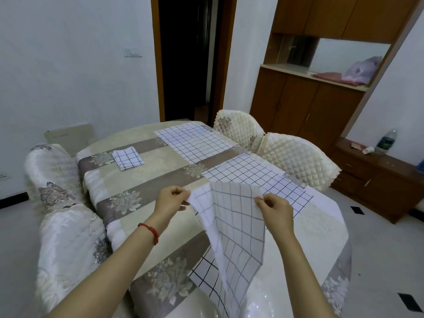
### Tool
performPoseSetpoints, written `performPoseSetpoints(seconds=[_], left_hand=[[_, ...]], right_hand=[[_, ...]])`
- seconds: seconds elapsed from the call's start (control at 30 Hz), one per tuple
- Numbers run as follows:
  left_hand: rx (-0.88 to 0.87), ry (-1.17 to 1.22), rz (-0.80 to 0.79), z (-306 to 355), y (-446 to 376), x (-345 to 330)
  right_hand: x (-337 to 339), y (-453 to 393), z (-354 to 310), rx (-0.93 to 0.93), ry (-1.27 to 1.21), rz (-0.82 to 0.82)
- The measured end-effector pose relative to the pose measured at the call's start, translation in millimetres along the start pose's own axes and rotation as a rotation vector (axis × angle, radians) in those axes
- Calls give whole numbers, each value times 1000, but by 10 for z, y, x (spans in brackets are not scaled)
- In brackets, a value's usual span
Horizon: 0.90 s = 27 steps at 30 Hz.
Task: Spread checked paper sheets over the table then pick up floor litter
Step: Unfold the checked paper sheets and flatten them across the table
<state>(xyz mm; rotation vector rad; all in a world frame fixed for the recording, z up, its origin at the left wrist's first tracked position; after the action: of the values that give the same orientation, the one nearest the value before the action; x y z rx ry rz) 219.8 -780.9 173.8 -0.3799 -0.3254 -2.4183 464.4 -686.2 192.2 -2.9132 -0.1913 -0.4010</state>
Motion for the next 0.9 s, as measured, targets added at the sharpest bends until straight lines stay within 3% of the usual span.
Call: performPoseSetpoints(seconds=[0.3, 0.57, 0.77, 0.9], left_hand=[[-135, -145, 77, 192, -810, 235], [-379, -243, 16, 640, -1837, 678], [-479, -234, -10, 718, -2228, 821], [-521, -179, -19, 613, -2214, 879]], right_hand=[[32, -448, -53, -45, 97, 162], [10, -729, -311, 7, 191, 434], [-4, -362, -456, 92, 114, 586], [-33, -6, -344, 49, 45, 652]])
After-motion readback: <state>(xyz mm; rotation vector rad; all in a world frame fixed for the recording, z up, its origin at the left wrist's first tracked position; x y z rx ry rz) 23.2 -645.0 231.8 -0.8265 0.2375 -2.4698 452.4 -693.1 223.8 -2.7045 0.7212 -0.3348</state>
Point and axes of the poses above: each hand's wrist, its own y-axis away from the middle knuckle, its own x-axis out of the back of the hand, z = x × y, the point moved 2 cm from there along -y, towards the middle knuckle, and after that the axes turned 13 degrees about -y, right-handed, at the moved point
